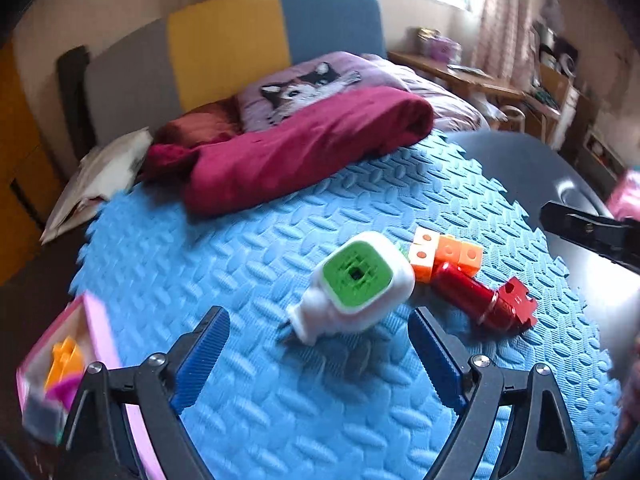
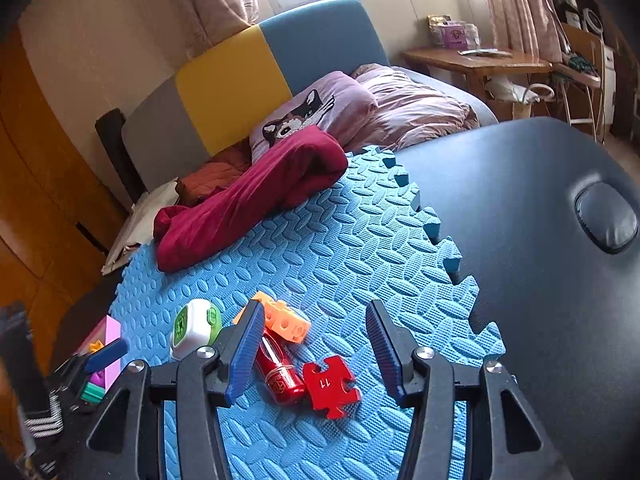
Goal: Organize rigid objects
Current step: 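Grasp the white-green dispenser with the left tool while the right tool grasps the red cylinder, then carry the white-green dispenser over the white tray with the left tool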
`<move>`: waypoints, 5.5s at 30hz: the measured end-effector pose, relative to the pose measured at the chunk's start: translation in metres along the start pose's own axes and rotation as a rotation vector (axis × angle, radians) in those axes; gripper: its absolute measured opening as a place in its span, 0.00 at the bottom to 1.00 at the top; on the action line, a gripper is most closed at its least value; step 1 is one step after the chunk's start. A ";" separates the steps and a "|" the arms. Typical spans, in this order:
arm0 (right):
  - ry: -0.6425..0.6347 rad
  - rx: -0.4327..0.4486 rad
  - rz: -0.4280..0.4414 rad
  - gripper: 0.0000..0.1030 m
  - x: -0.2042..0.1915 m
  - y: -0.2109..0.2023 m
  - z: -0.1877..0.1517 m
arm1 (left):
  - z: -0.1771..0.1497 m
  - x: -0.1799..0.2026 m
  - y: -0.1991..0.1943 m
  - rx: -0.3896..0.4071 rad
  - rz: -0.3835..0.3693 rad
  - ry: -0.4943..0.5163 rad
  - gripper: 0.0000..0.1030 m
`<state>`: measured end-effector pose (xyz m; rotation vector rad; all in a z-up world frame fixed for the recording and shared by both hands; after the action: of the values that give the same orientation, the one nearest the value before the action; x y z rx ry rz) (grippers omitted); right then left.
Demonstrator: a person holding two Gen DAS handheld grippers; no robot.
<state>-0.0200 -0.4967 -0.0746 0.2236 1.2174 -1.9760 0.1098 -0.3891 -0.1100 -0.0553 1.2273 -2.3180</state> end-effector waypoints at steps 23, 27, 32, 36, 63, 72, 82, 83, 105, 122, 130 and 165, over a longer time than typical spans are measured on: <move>0.030 -0.121 0.051 0.52 0.000 0.019 -0.012 | -0.022 0.019 0.004 -0.024 -0.076 -0.093 0.61; -0.065 -0.152 0.047 0.52 -0.015 0.026 -0.024 | -0.034 0.019 -0.016 -0.003 -0.083 -0.126 0.61; -0.224 -0.180 0.020 0.52 -0.034 0.040 -0.043 | -0.052 0.018 -0.041 0.019 -0.095 -0.157 0.61; -0.305 -0.187 -0.016 0.50 -0.040 0.049 -0.054 | -0.064 0.018 -0.060 0.040 -0.099 -0.166 0.61; -0.614 -0.176 0.035 0.26 -0.075 0.061 -0.117 | -0.136 -0.052 -0.146 0.100 0.039 -0.351 0.61; -0.625 -0.165 0.027 0.26 -0.076 0.060 -0.119 | -0.162 -0.072 -0.154 0.076 0.124 -0.388 0.61; -0.626 -0.165 0.028 0.26 -0.076 0.060 -0.119 | -0.190 -0.090 -0.158 0.048 0.165 -0.435 0.61; -0.626 -0.165 0.028 0.26 -0.076 0.060 -0.119 | -0.193 -0.092 -0.158 0.045 0.170 -0.441 0.61; -0.627 -0.163 0.027 0.25 -0.076 0.060 -0.119 | -0.236 -0.108 -0.149 -0.017 0.181 -0.520 0.61; -0.630 -0.161 0.025 0.25 -0.076 0.060 -0.120 | -0.264 -0.118 -0.152 -0.031 0.153 -0.608 0.54; -0.630 -0.161 0.025 0.25 -0.076 0.060 -0.120 | -0.249 -0.106 -0.153 0.003 0.040 -0.601 0.54; -0.636 -0.158 0.020 0.25 -0.076 0.060 -0.120 | -0.231 -0.119 -0.119 -0.045 0.107 -0.548 0.53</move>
<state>0.0445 -0.3726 -0.1390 -0.4421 0.9302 -1.7225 0.1019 -0.1040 -0.1293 -0.5845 0.9693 -1.9909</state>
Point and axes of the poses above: each gripper's, at about its wrist camera, not at the fingertips, and y roughly the way its jaws point, x to its right, z to its top, the point moved 9 cm from there along y, roughly the way its jaws point, and after that the axes turned 13 degrees about y, right-handed, at the moved point
